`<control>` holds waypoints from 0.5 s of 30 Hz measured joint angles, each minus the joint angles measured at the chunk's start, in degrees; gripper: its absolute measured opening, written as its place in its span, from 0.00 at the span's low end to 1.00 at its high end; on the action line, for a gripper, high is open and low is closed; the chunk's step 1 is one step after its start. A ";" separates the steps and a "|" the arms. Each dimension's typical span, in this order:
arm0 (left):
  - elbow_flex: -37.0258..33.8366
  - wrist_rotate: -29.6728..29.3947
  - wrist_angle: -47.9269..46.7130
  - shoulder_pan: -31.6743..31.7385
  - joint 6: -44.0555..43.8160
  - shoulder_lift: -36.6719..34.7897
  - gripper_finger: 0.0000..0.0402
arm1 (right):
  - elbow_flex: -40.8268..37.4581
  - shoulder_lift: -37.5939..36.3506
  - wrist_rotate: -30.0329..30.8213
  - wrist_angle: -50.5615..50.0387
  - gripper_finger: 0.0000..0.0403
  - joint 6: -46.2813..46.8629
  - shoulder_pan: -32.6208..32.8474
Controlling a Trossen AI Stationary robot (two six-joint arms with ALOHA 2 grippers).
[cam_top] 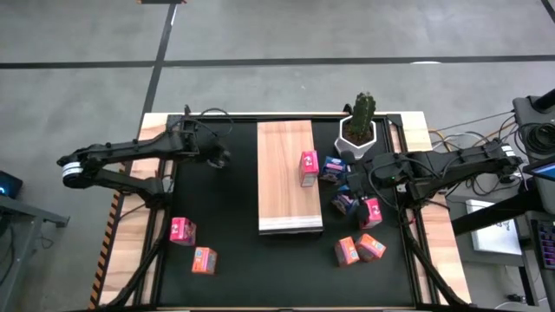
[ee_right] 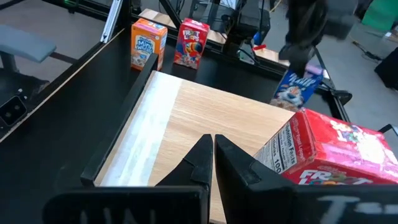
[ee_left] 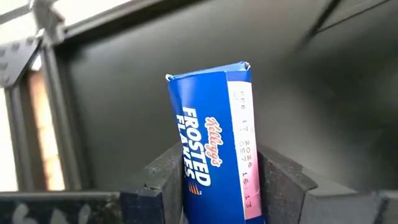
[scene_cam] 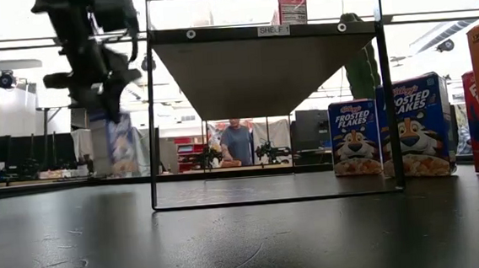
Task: Stack cereal on shelf
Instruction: Put the top left blue cereal box on the shelf
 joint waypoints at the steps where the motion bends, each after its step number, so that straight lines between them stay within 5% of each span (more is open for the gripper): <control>1: 1.61 0.02 0.02 -0.48 0.59 0.00 0.37 | 0.00 -0.05 0.02 -0.11 0.02 0.08 0.00; 15: 25.34 1.04 -5.09 -11.12 8.34 4.18 0.37 | -0.02 -0.20 0.10 -0.43 0.02 0.09 0.00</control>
